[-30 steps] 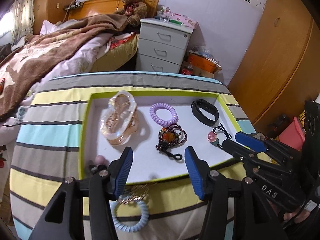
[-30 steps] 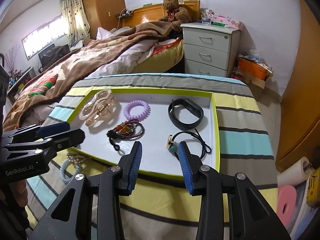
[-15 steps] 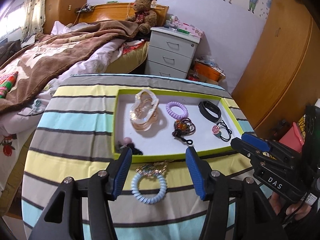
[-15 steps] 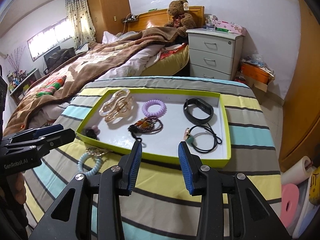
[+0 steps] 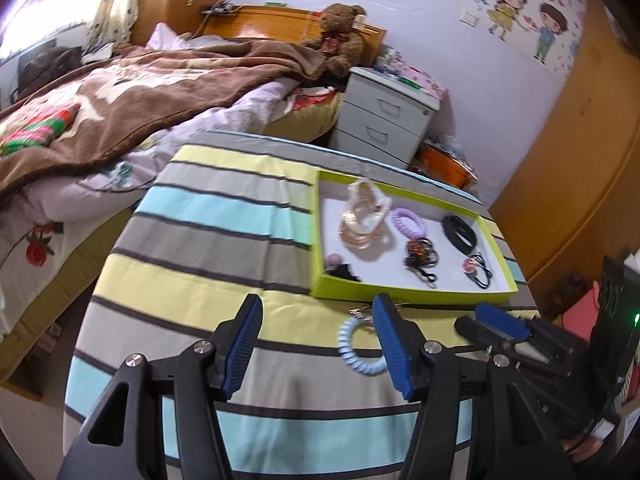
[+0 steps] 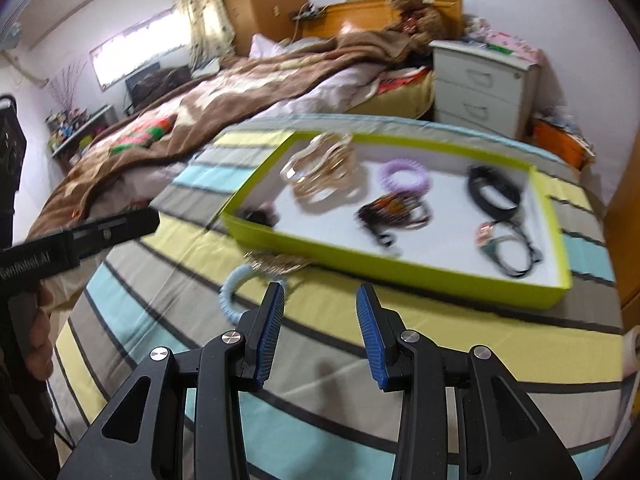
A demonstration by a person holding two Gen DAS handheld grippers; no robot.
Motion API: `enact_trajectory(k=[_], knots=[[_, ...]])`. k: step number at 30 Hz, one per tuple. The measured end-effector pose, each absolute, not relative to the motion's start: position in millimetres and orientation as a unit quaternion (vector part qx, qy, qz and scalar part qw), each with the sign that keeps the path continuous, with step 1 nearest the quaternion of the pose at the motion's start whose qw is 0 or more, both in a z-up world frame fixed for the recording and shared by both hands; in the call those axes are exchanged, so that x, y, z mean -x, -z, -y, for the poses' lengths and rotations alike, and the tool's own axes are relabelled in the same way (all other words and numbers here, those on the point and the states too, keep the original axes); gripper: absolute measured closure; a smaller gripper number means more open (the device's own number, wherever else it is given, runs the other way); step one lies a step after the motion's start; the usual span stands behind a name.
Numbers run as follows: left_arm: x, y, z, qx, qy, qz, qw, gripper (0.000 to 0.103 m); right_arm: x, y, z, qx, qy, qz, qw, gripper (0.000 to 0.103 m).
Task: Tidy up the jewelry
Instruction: 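Reach the right tool to the light blue coil hair tie and grasp it, then grasp the jeweled hair clip with the left tool while the right tool holds the blue coil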
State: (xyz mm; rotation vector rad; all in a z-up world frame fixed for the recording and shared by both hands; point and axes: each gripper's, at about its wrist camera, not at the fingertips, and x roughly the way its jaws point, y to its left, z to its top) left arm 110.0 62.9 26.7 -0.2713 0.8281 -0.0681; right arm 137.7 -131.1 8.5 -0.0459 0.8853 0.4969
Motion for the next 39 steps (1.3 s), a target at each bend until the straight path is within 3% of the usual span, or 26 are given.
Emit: enact_trajectory(k=[18, 20, 26, 39], knots=[[-99, 2, -109, 0.166, 0.017, -0.416, 0.894, 0.043, -147, 18, 79, 0.063, -0.229, -0.455, 0.858, 0.064], [-99, 4, -110, 0.168, 0.02, -0.418, 0.893, 0.043, -145, 18, 80, 0.059, -0.226, -0.457, 0.858, 0.067], [-101, 8, -112, 0.173, 0.026, -0.42, 0.89, 0.043, -137, 17, 85, 0.067, -0.226, -0.455, 0.858, 0.091], [-108, 11, -90, 0.141, 0.056, -0.436, 0.887, 0.043, -106, 16, 126, 0.08, -0.234, -0.46, 0.853, 0.093]])
